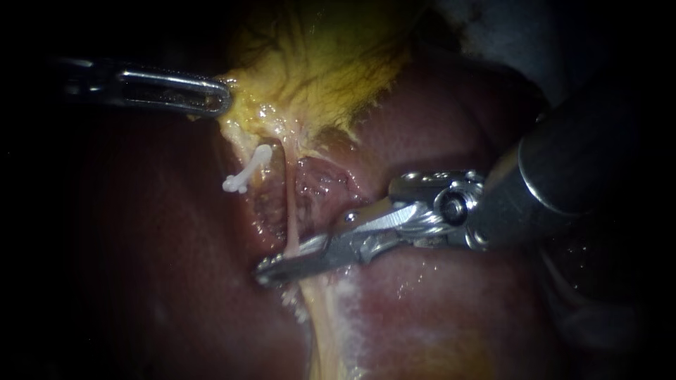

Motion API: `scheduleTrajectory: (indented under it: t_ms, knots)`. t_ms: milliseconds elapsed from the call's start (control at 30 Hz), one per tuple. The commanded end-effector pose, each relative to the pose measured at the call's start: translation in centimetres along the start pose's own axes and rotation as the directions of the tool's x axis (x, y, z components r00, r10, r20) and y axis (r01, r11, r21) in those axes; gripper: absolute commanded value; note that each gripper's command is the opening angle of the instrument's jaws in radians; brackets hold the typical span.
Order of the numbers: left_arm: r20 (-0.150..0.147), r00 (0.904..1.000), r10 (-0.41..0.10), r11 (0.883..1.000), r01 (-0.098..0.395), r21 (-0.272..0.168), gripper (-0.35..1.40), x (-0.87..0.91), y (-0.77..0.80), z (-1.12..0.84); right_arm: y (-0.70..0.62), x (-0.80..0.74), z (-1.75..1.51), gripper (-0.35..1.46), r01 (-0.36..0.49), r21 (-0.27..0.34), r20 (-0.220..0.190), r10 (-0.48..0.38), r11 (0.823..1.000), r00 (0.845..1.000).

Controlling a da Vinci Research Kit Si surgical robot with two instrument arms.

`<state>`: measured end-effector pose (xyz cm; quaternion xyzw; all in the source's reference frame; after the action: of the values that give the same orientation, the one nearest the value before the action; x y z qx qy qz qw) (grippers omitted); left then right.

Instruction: Going back first clip right tube

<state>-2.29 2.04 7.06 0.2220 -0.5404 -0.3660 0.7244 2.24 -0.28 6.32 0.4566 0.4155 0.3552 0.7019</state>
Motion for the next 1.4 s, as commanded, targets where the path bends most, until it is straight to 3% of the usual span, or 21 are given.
scheduleTrajectory:
  t_ms: [33,133,167,233,400,500,567,600,733,767,933,1067,1133,1300,1400]
  knots:
    - [0.0,1.0,0.0,1.0,0.0,0.0,-0.35,0.0,0.0,0.0,0.01,0.0,0.0,-0.35,0.003,0.0,0.0,-0.003,1.0,1.0]
    - [0.0,1.0,0.0,1.0,0.0,0.0,-0.35,0.0,0.0,0.0,0.03,-0.01,0.0,-0.35,0.004,-0.001,0.0,-0.004,1.0,1.0]
    - [0.0,1.0,0.0,1.0,0.0,0.0,-0.35,0.0,0.0,0.0,0.04,-0.02,0.01,-0.21,0.005,-0.001,0.0,-0.005,1.0,1.0]
    - [0.0,1.0,0.0,1.0,0.0,0.0,-0.35,0.0,0.0,0.0,0.1,-0.06,0.03,0.16,0.086,-0.002,0.001,-0.086,0.996,0.996]
    - [0.0,1.0,0.0,1.0,0.0,0.0,-0.35,0.0,0.0,0.0,0.35,-0.21,0.11,0.5,0.187,-0.01,0.003,-0.187,0.982,0.982]
    - [0.0,1.0,0.0,1.0,0.0,0.0,-0.35,0.0,0.0,0.0,0.53,-0.32,0.14,0.56,0.265,-0.034,-0.006,-0.265,0.964,0.964]
    - [0.0,1.0,0.0,1.0,0.0,0.0,-0.35,0.0,0.0,0.0,0.64,-0.41,0.15,0.6,0.314,-0.096,-0.034,-0.318,0.945,0.947]
    - [0.0,1.0,0.0,1.0,0.0,0.0,-0.35,0.0,0.0,0.0,0.69,-0.45,0.14,0.6,0.338,-0.142,-0.051,-0.348,0.93,0.936]
    - [0.0,1.0,0.0,1.0,0.0,0.0,-0.35,0.01,0.0,0.0,0.79,-0.57,0.06,0.6,0.402,-0.207,-0.06,-0.422,0.892,0.905]
    - [0.0,1.0,0.0,1.0,0.0,0.0,-0.35,0.01,0.0,0.0,0.8,-0.58,0.01,0.6,0.436,-0.224,-0.055,-0.458,0.872,0.887]
    - [0.0,1.0,0.0,1.0,0.0,0.0,-0.35,0.01,0.0,0.0,0.72,-0.59,-0.24,0.6,0.527,-0.257,-0.034,-0.553,0.81,0.832]
    - [0.0,1.0,0.0,1.0,0.0,0.0,-0.35,0.01,0.01,0.0,0.55,-0.56,-0.55,0.6,0.595,-0.254,-0.014,-0.618,0.763,0.786]
    - [0.0,1.0,0.0,1.0,0.0,0.0,-0.35,0.01,0.0,0.0,0.43,-0.52,-0.75,0.6,0.616,-0.249,-0.008,-0.638,0.747,0.77]
    - [0.0,1.0,0.0,1.0,0.0,0.0,-0.35,0.01,0.0,0.0,0.13,-0.42,-1.15,0.6,0.647,-0.244,0.001,-0.667,0.722,0.745]
    - [0.0,1.0,0.0,1.0,0.0,0.0,-0.35,0.0,0.0,0.0,0.02,-0.33,-1.3,0.6,0.652,-0.26,0.005,-0.674,0.712,0.739]
